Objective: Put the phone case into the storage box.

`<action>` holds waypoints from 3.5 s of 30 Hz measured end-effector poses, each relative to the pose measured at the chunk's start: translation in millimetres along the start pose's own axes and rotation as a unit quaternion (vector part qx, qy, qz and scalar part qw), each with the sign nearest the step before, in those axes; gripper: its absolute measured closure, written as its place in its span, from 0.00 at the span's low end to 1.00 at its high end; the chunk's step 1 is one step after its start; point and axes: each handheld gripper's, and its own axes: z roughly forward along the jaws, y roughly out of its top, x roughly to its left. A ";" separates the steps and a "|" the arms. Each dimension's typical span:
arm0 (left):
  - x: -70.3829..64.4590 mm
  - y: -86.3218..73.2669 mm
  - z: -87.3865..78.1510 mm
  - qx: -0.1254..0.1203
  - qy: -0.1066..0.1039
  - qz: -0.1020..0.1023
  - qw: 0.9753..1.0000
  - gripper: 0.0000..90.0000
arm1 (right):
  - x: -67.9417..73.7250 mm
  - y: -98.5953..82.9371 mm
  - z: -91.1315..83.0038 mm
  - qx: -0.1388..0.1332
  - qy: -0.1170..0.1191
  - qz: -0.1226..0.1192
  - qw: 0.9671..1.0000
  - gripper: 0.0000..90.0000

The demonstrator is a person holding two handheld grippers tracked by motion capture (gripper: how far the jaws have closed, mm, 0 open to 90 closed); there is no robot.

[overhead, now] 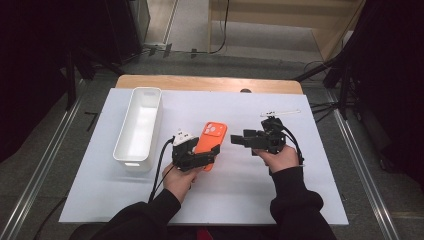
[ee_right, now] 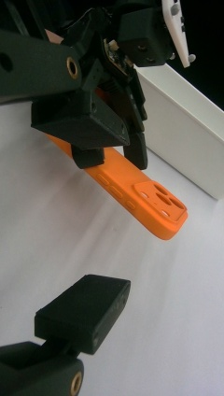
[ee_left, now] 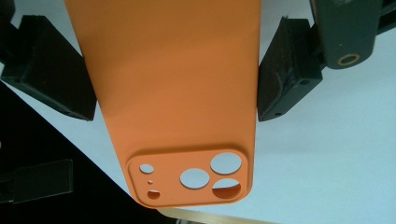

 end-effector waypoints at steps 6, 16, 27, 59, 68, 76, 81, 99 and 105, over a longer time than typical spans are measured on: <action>-2.0 -1.3 -1.0 -0.007 0.001 0.007 1.000 0.16 | -3.5 3.0 3.7 -0.004 0.003 0.008 1.000 0.28; -7.9 -4.8 -0.7 -0.018 0.002 0.023 1.000 0.16 | -11.3 9.5 11.0 -0.005 0.007 0.024 1.000 0.30; -12.7 -7.2 -0.8 -0.022 -0.005 0.035 0.999 0.16 | -14.6 10.0 11.1 -0.006 0.012 0.035 0.999 0.31; -17.2 -11.2 -1.0 -0.027 -0.037 0.028 0.999 0.16 | -17.9 11.9 23.8 0.011 0.032 0.070 0.997 0.36; -18.3 -12.0 -0.8 -0.027 -0.029 0.036 0.999 0.16 | -17.3 14.9 28.6 0.023 0.035 0.091 0.995 0.49; -19.6 -13.3 -0.3 -0.026 -0.024 0.039 0.999 0.16 | -19.5 15.7 30.1 0.021 0.046 0.119 0.992 0.64; -21.5 -14.1 -0.1 -0.029 -0.023 0.043 0.998 0.16 | -20.8 15.5 31.7 0.018 0.054 0.129 0.990 0.73; -24.4 -17.2 2.7 -0.024 -0.008 0.061 0.998 0.16 | -24.2 14.1 32.3 0.022 0.060 0.159 0.985 0.80; -23.6 -17.5 3.7 -0.020 -0.008 0.063 0.998 0.16 | -24.0 14.6 32.9 0.025 0.060 0.168 0.984 0.82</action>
